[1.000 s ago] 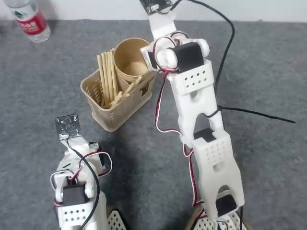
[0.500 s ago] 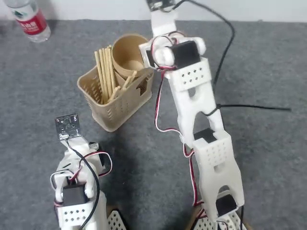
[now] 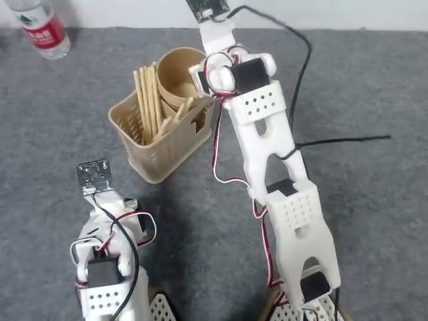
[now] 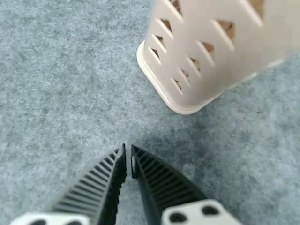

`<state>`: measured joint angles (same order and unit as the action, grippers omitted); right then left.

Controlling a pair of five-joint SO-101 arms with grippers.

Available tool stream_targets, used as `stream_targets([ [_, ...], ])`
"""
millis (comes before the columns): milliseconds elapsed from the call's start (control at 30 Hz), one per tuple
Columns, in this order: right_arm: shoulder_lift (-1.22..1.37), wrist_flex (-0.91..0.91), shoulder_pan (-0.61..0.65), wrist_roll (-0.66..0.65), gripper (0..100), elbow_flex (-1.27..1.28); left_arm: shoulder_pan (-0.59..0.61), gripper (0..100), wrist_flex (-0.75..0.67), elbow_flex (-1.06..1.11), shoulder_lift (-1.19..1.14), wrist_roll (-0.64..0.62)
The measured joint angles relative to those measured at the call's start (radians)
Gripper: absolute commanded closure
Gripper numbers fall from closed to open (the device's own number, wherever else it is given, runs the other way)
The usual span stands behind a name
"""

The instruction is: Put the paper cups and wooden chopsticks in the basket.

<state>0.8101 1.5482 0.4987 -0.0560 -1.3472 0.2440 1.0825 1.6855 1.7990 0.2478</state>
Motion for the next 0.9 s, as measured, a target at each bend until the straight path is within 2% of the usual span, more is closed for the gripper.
stream_targets([
  [133,0.028,-0.04,0.015,0.0,77.9,0.008,0.0,99,0.0,0.0,0.0,0.0],
  [300,0.037,-0.052,0.028,0.0,99.8,0.008,0.0,99,0.0,0.0,0.0,0.0],
  [367,0.037,-0.052,0.038,-0.021,97.0,0.006,0.0,99,0.0,0.0,0.0,0.0],
  [433,0.04,-0.051,0.041,-0.038,99.5,0.006,0.0,99,0.0,0.0,0.0,0.0],
  [667,0.038,0.046,0.031,-0.046,99.2,-0.054,0.0,99,0.0,0.0,0.0,0.0],
  [900,0.008,0.207,-0.035,0.048,99.2,-0.118,0.0,99,0.0,0.0,0.0,0.0],
])
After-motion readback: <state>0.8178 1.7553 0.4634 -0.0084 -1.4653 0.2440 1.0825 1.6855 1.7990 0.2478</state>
